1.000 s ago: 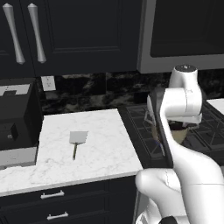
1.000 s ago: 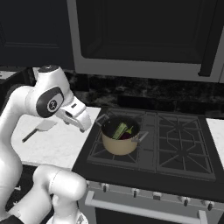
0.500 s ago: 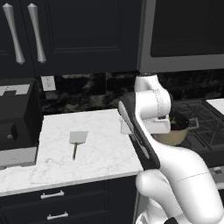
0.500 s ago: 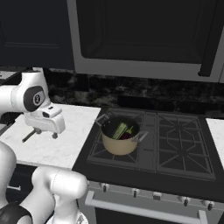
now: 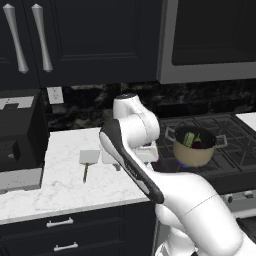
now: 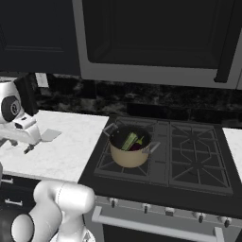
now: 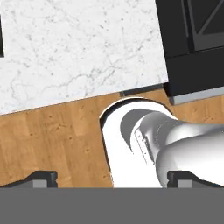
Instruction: Put the eggplant and cucumber in the pot. Retrieve the spatula and lightly stir the vegetables in the pot.
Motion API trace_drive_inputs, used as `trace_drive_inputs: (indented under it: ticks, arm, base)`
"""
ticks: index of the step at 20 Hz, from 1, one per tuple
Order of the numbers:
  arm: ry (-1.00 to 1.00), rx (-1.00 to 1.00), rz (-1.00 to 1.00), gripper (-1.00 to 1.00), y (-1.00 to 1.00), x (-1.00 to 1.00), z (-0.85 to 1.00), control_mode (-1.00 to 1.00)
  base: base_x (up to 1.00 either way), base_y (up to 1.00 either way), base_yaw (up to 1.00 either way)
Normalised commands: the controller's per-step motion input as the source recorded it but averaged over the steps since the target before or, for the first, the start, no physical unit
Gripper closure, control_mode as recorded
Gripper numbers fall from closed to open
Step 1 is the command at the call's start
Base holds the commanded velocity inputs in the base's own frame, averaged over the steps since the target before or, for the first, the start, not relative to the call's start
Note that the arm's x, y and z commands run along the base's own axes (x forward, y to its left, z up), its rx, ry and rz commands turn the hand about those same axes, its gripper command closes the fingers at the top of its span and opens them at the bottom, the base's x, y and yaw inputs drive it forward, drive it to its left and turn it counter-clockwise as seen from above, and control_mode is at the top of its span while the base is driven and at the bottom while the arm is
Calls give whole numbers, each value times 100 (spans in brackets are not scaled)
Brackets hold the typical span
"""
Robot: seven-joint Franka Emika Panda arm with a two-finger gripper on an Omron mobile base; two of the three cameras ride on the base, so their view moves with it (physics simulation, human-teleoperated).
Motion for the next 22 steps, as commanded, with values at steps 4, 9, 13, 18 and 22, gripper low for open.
trace_drive_inputs:
  ticks: [4, 9, 13, 18, 22]
  arm:
    - [-20, 0, 0, -100, 100, 0, -22, -100]
    - [-3, 0, 0, -100, 85, 21, -16, -100]
    - [-12, -5, 0, -100, 46, 39, -14, -100]
    - [-13, -14, -2, -100, 9, 37, -39, -100]
    - [-11, -12, -2, -100, 0, 32, -55, -100]
  base:
    - [0, 0, 0]
    - [0, 0, 0]
    - [0, 0, 0]
    - [0, 0, 0]
    - [0, 0, 0]
